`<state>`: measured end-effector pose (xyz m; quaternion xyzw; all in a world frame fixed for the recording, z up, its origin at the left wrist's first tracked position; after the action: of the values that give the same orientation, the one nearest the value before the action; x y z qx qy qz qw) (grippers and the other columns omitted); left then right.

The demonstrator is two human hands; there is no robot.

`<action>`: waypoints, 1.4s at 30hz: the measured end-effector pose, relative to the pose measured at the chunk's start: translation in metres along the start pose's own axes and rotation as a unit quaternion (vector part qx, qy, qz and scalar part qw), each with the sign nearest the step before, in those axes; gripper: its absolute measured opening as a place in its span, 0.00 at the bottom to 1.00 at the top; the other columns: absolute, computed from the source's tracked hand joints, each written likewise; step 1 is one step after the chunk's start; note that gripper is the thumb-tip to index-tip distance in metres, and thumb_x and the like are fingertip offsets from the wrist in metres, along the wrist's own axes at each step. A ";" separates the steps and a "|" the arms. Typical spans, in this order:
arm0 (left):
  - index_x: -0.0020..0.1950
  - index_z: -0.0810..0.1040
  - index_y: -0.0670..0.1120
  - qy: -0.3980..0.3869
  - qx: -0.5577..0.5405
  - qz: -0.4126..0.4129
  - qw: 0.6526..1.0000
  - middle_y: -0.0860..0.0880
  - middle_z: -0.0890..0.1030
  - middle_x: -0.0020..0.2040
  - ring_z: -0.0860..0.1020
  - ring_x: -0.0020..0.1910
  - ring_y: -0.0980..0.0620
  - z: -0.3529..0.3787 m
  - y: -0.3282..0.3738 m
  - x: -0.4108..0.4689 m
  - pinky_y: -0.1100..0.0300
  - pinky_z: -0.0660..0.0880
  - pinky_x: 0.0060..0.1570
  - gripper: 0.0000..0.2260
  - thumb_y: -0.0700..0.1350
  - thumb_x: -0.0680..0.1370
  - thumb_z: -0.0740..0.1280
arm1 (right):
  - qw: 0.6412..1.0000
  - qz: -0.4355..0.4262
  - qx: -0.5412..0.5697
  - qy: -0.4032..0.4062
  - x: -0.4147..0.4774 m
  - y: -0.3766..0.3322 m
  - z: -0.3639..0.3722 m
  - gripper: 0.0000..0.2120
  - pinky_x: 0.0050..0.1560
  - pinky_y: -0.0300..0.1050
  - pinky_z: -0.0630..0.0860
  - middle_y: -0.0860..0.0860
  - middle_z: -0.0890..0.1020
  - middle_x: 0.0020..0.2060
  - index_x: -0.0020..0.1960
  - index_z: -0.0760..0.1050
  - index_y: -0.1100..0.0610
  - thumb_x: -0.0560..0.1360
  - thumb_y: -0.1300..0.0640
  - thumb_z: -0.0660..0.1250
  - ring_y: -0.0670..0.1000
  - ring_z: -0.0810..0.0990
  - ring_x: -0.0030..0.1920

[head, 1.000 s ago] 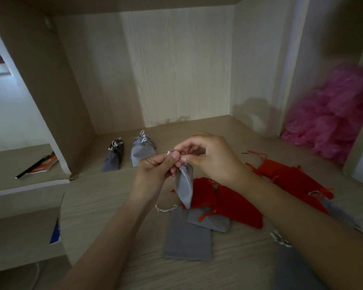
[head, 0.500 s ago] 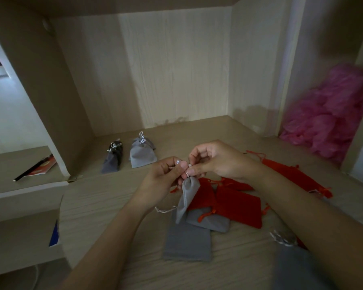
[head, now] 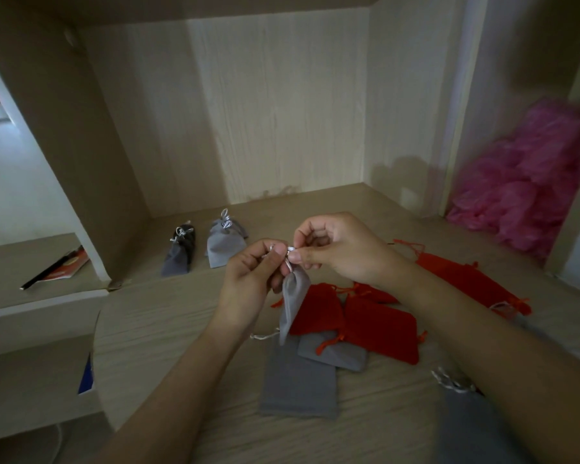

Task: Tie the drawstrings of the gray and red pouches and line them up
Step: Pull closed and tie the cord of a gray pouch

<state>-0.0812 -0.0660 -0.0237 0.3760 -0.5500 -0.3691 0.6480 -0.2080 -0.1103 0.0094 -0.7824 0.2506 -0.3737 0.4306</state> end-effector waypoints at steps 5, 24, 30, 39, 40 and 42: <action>0.39 0.76 0.38 0.020 0.017 -0.002 1.000 0.51 0.74 0.26 0.69 0.25 0.57 -0.003 0.000 0.001 0.67 0.68 0.27 0.10 0.37 0.78 0.61 | 0.999 -0.007 -0.027 0.018 0.000 0.000 0.000 0.10 0.34 0.34 0.73 0.50 0.78 0.30 0.38 0.74 0.56 0.70 0.68 0.72 0.42 0.75 0.29; 0.33 0.81 0.47 0.015 0.010 0.022 1.000 0.52 0.78 0.30 0.75 0.32 0.58 -0.012 0.000 0.004 0.67 0.74 0.38 0.12 0.45 0.74 0.63 | 0.962 -0.081 -0.200 0.170 -0.008 -0.005 0.017 0.01 0.35 0.42 0.69 0.50 0.78 0.30 0.40 0.85 0.57 0.68 0.60 0.75 0.46 0.75 0.33; 0.35 0.81 0.48 -0.086 -0.039 -0.060 0.994 0.51 0.74 0.30 0.72 0.33 0.56 -0.017 -0.004 0.008 0.66 0.72 0.38 0.13 0.46 0.78 0.63 | 0.978 -0.026 -0.197 0.070 -0.004 -0.004 0.012 0.03 0.41 0.41 0.71 0.52 0.81 0.35 0.44 0.85 0.55 0.71 0.59 0.72 0.44 0.78 0.36; 0.46 0.82 0.42 -0.069 0.158 0.029 0.985 0.53 0.81 0.29 0.75 0.30 0.62 -0.020 0.012 0.004 0.71 0.70 0.33 0.08 0.32 0.72 0.68 | 0.972 0.018 -0.229 0.052 -0.006 -0.001 0.009 0.05 0.39 0.41 0.73 0.51 0.84 0.35 0.44 0.85 0.56 0.72 0.61 0.70 0.48 0.81 0.38; 0.48 0.82 0.42 -0.066 0.166 0.038 0.983 0.54 0.81 0.30 0.76 0.30 0.63 -0.020 0.013 0.004 0.72 0.70 0.33 0.09 0.32 0.71 0.68 | 0.969 0.017 -0.240 0.055 -0.006 -0.002 0.009 0.05 0.39 0.43 0.73 0.52 0.84 0.35 0.43 0.85 0.55 0.72 0.61 0.70 0.49 0.80 0.38; 0.48 0.82 0.43 -0.056 0.183 0.055 0.980 0.56 0.83 0.33 0.78 0.33 0.63 -0.020 0.014 0.003 0.72 0.72 0.36 0.09 0.33 0.70 0.70 | 0.967 0.024 -0.246 0.061 -0.007 -0.004 0.009 0.05 0.39 0.44 0.74 0.53 0.84 0.35 0.43 0.85 0.55 0.72 0.60 0.70 0.49 0.81 0.37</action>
<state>-0.0601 -0.0609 -0.0116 0.4358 -0.6637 -0.2464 0.5558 -0.2045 -0.0988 0.0067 -0.8337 0.3789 -0.3376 0.2178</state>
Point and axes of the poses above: each hand's wrist, its own x-axis towards the middle knuckle, its own z-axis out of the palm, y = z × x, the point moved 4 cm from there along x, towards the middle knuckle
